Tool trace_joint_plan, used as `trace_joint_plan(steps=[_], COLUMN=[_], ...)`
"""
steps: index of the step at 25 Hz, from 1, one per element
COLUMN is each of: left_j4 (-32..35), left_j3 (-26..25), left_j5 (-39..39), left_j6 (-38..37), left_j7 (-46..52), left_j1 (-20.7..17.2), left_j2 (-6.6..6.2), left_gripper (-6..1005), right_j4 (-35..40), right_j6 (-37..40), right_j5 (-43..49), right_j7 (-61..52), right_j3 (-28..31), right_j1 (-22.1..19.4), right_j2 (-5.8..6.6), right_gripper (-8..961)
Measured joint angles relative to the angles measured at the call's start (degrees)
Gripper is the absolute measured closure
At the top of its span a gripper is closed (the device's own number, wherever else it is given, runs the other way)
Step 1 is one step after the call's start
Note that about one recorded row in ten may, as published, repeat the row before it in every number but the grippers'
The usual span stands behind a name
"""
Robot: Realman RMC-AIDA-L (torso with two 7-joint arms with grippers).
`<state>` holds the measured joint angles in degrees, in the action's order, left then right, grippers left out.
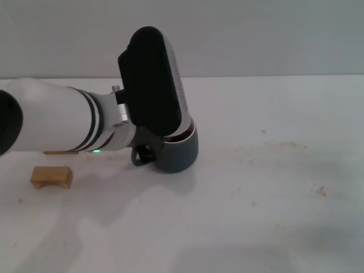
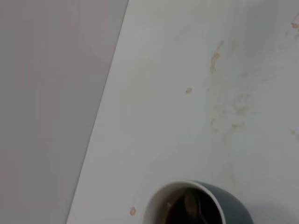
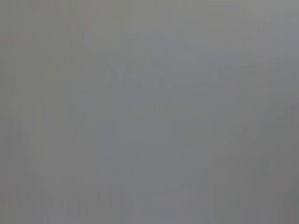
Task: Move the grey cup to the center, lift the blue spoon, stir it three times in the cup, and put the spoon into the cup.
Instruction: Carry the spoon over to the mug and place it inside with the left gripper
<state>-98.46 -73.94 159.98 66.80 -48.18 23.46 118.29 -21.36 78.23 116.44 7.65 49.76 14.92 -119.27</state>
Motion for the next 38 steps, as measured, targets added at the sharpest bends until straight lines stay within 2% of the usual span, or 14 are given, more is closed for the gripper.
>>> trace_joint_plan(steps=[11,17,23,26,33,38], left_j4=[7.32,8.32,6.75,3.69,-0.54,-1.22], left_j3=[-1.59,-3.44,-4.03,-3.65,-2.92,-1.36], left_j5=[0.11,0.09,0.18,0.37,0.43,0.43], left_j6=[-3.43,-3.62,-2.38,-0.83,1.45,1.16], left_j7=[-0.51,-1.11,-1.73,-1.74,-1.74,-1.71], left_j1=[4.19,4.24,2.40,0.69,-0.71,-0.50], left_j2=[-0.14,-0.25,-0.31,-0.22,-0.17,-0.10], left_gripper=[842,836,829,826,819,814], right_j4=[-0.24,-0.34,-0.35,-0.35,-0.35,-0.35], right_j6=[-0.02,-0.02,-0.01,-0.01,-0.01,0.01], right_j5=[-0.02,0.07,0.09,0.09,0.09,0.10], right_j7=[0.00,0.00,0.00,0.00,0.00,0.00], right_j3=[-0.02,-0.02,-0.02,-0.34,-0.79,-0.81], right_j1=[-0.48,-0.39,-0.09,0.16,0.41,0.26], right_j2=[0.00,0.00,0.00,0.00,0.00,-0.05], right_gripper=[954,954,954,954,954,955])
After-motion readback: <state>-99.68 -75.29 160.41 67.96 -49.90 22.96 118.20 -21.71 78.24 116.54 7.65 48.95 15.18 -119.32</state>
